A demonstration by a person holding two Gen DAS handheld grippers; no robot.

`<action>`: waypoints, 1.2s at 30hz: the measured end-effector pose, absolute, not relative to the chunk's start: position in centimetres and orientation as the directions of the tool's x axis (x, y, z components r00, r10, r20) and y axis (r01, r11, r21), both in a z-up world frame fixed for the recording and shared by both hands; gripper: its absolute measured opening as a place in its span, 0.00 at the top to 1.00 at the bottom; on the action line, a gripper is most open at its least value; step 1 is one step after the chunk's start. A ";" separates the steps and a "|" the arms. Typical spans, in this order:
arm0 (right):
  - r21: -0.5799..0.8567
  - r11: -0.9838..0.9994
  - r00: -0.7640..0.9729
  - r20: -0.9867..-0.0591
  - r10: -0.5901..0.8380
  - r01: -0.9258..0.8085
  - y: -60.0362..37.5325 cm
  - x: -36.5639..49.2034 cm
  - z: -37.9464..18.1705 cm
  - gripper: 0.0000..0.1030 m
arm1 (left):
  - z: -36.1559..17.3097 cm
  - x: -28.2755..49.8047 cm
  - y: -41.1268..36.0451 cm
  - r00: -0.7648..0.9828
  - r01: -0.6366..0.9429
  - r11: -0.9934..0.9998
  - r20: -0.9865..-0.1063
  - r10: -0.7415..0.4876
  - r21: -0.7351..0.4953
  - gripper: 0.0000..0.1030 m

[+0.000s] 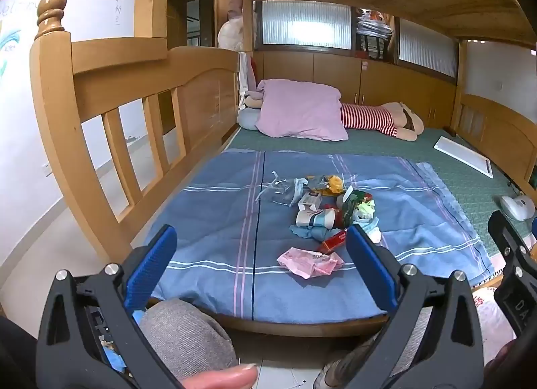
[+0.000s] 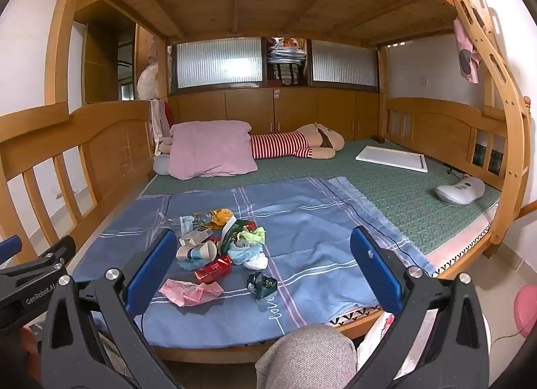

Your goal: Collect trash

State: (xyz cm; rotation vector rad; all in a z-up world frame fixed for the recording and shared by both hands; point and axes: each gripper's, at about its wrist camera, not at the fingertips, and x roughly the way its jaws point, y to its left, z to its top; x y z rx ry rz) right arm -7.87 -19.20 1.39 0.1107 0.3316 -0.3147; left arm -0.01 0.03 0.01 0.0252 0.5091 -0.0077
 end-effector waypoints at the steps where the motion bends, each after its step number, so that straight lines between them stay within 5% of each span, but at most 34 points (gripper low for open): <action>1: 0.055 0.945 0.896 -0.339 -0.286 0.322 -19.2 -7.9 1.4 0.03 | 0.0 0.0 0.0 0.874 0.013 1.000 -0.486 -0.002 0.021 0.03; 36: 0.065 0.947 0.894 -0.356 -0.273 0.315 -19.4 -7.5 0.5 0.03 | 0.1 -0.3 -0.2 0.874 0.018 0.999 -0.487 0.001 0.034 0.03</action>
